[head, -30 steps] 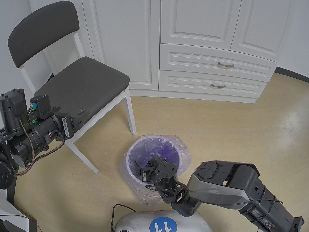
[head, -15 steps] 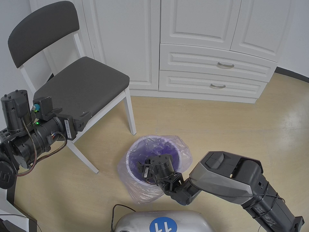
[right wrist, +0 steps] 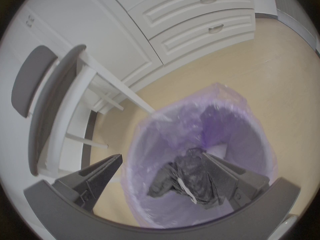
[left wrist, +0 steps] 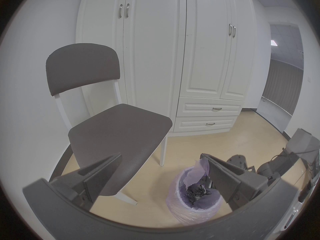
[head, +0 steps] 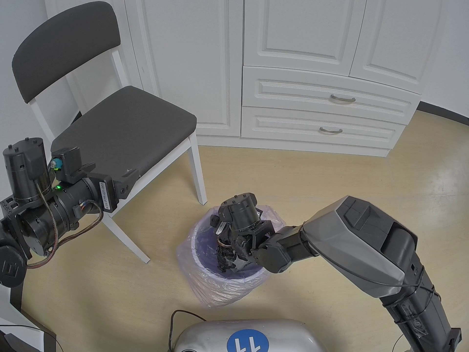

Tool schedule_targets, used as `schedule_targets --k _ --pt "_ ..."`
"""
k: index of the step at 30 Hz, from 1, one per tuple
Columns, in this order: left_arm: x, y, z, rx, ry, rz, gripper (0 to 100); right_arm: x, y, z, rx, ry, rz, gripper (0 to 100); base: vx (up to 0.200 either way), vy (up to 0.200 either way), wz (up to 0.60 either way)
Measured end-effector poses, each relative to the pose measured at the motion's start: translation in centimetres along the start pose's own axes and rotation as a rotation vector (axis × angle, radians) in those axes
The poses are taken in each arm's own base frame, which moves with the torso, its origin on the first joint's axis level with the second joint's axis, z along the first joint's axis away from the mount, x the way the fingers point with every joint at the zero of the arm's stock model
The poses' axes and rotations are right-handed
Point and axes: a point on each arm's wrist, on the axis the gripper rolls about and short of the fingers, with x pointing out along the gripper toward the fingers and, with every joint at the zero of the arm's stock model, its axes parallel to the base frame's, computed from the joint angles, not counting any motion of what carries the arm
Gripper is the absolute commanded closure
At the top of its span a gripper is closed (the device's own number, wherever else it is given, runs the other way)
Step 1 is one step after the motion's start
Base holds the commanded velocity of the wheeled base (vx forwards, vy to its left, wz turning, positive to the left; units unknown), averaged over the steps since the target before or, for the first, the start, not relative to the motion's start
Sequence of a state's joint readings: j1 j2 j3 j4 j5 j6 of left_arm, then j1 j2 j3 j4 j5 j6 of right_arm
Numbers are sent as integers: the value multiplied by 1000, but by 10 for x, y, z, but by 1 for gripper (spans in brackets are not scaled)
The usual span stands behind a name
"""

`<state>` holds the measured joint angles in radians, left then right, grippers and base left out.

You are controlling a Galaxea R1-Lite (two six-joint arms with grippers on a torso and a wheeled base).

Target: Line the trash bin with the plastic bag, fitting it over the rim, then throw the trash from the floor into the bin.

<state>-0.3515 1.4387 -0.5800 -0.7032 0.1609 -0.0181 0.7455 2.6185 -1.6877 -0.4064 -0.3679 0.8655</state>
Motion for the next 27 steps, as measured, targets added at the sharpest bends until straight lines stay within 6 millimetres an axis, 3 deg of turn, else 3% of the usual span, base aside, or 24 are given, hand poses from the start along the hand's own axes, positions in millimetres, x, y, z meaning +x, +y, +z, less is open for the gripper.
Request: schedule_targets --k 17,23,27 --pt "4 -2 -6 6 26 -4 0 -31 -6 9 -308 -179 -39 0 0 0 0" --pt "4 -3 -10 8 38 -9 0 -64 -18 39 -436 -359 43 0 0 0 0" --pt "4 -3 -11 9 35 -12 0 -87 -42 62 -518 -442 44 0 0 0 0"
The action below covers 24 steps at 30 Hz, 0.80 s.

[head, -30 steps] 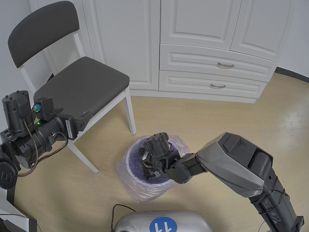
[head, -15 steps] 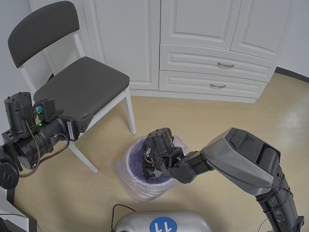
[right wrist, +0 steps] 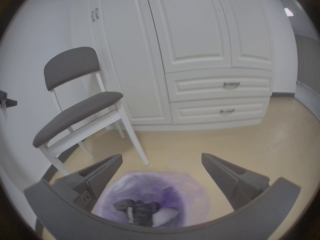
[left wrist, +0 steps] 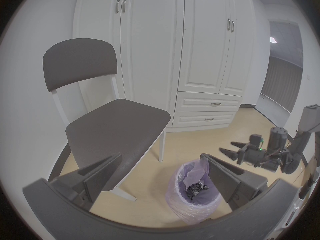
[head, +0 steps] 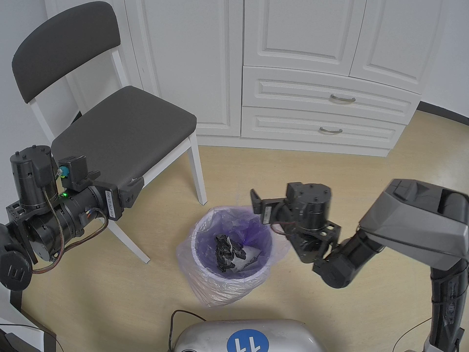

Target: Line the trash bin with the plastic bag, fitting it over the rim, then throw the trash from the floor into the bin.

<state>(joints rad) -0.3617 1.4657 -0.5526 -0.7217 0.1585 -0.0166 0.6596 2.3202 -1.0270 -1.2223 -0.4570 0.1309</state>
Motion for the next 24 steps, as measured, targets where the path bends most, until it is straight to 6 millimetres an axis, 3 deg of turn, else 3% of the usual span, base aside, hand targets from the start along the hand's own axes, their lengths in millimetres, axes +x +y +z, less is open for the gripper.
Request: schedule_targets --k 10,13,17,24 --pt "9 16 2 28 -67 65 0 -44 -120 18 -149 -27 -173 0 0 0 0" --pt "12 23 5 32 -113 95 0 -52 -148 22 -166 -19 -231 0 0 0 0" --pt "15 28 5 48 -127 121 0 -59 -170 26 -164 -15 -286 0 0 0 0" --pt "13 34 14 85 -190 152 0 -56 -181 41 -147 -61 -331 0 0 0 0"
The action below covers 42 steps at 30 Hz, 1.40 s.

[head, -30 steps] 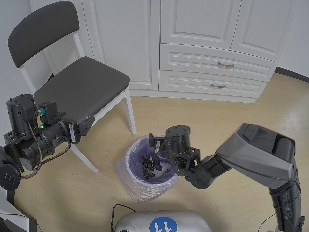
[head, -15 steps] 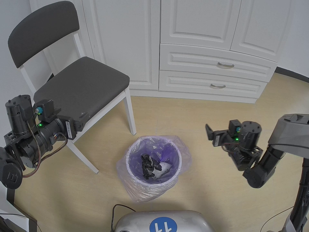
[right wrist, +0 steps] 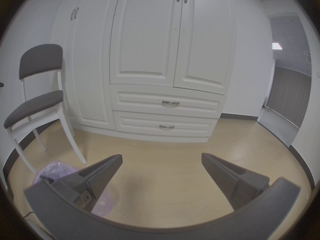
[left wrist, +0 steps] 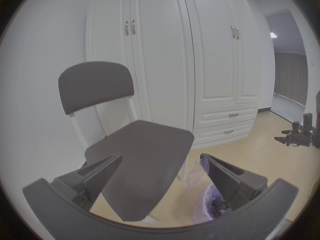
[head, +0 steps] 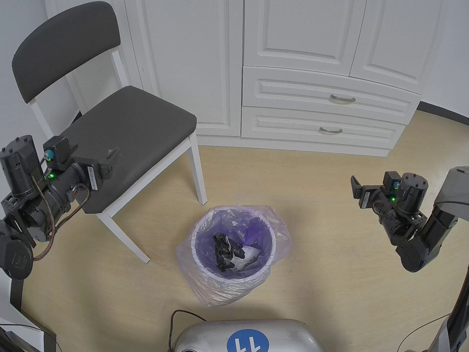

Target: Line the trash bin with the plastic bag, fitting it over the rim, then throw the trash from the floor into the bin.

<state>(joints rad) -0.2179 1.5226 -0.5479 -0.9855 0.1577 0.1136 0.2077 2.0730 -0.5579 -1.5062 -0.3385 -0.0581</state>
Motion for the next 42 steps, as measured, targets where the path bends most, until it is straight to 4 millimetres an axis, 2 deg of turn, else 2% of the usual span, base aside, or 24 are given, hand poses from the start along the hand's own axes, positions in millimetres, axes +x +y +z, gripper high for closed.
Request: schedule_targets --k 5,9,14,22,25,30,35,42 --pt "-6 8 19 23 -82 29 0 7 -4 21 0 21 -20 0 0 0 0" --pt "-10 16 36 31 -118 55 0 11 -7 48 7 30 -26 0 0 0 0" --pt "-14 25 56 39 -97 77 0 12 -10 92 33 2 -32 0 0 0 0" --pt "-23 36 109 37 -88 91 0 7 -16 163 85 -68 -56 0 0 0 0" --pt "-29 40 130 35 -104 96 0 3 -19 183 95 -76 -65 0 0 0 0" --pt "-44 44 155 30 -120 102 0 -11 -27 211 106 -88 -78 0 0 0 0" --pt "-59 46 163 18 -142 104 0 -28 -39 228 120 -118 -109 0 0 0 0" --pt "-78 47 159 -8 -148 104 0 -53 -50 229 134 -126 -164 0 0 0 0"
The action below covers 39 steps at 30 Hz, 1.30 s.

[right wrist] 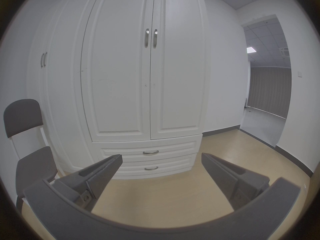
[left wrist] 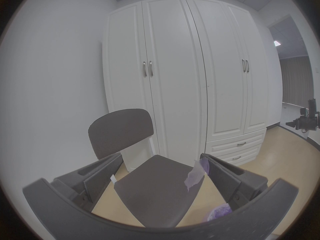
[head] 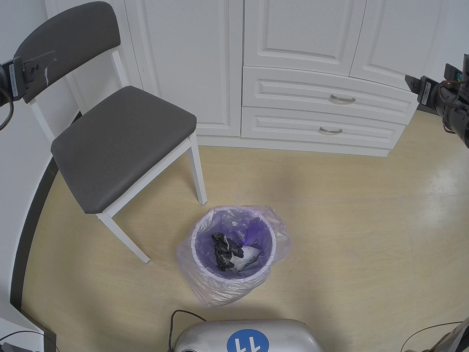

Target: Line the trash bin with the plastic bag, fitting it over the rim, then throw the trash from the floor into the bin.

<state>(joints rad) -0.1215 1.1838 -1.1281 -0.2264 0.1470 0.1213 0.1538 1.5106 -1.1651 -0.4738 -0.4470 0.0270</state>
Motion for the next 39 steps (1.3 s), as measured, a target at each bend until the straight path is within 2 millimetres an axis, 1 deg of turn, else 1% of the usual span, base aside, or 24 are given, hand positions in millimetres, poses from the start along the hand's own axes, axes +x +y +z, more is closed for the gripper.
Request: schedule_targets --k 2,6,13,17,26,32,39 --pt "-7 1 -3 -8 3 1 0 -10 -5 -1 6 3 -9 0 0 0 0" --pt "-25 3 -10 -28 10 1 0 -35 -20 -1 26 0 -39 0 0 0 0" --pt "-60 7 -18 -52 -6 6 0 -84 -54 -2 49 -28 -105 0 0 0 0" --pt "-86 11 -18 -61 -24 9 0 -115 -72 -4 65 -62 -135 0 0 0 0" --pt "-147 20 -18 -80 -68 28 0 -185 -99 -5 113 -166 -165 0 0 0 0" --pt "-177 25 -20 -92 -93 72 0 -234 -116 -16 104 -146 -177 0 0 0 0" --pt "-212 31 -26 -95 -89 100 0 -295 -137 -41 93 -125 -183 0 0 0 0"
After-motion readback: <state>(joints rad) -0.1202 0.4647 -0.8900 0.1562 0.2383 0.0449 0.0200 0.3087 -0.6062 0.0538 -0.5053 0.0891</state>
